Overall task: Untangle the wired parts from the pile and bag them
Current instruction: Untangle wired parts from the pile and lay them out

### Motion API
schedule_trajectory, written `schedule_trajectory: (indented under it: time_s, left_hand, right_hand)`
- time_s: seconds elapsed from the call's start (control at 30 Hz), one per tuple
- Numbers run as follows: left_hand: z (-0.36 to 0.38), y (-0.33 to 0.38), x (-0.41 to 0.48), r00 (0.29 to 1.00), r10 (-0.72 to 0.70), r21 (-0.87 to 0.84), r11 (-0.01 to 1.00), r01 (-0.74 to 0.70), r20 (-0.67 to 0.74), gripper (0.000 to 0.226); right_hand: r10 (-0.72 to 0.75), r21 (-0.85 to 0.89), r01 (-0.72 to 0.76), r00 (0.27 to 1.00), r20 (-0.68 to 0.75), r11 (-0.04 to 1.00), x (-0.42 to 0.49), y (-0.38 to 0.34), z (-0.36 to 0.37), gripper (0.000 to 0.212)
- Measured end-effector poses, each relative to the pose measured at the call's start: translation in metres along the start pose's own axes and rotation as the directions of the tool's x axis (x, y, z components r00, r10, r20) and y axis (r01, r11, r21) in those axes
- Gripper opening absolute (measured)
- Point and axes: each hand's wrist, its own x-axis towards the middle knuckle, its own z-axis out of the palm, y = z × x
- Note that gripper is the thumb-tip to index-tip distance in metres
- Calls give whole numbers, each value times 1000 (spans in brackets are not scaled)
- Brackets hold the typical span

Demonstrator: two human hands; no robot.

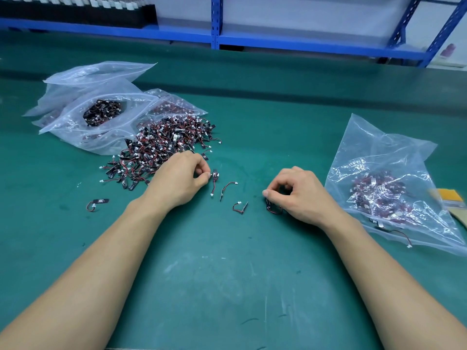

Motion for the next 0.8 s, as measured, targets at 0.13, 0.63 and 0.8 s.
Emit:
schedule_trajectory:
  time_s: [0.13, 0.63, 0.8]
  left_hand:
    - [0, -1, 2, 995, 31, 8, 1000, -30, -91, 5]
    - [-5, 10, 0, 905, 291, 55, 956, -288, -311, 18]
    - [-6, 14, -2, 912, 283, 24, 957, -289, -297, 21]
  right_hand:
    - [-12, 8, 12, 1000, -9, 1000, 0, -1, -1, 17]
    - [-5, 59, 7, 999, -35, 998, -1, -2, -2, 8]
    - [-6, 63, 9, 999, -39, 998, -1, -3, -1, 8]
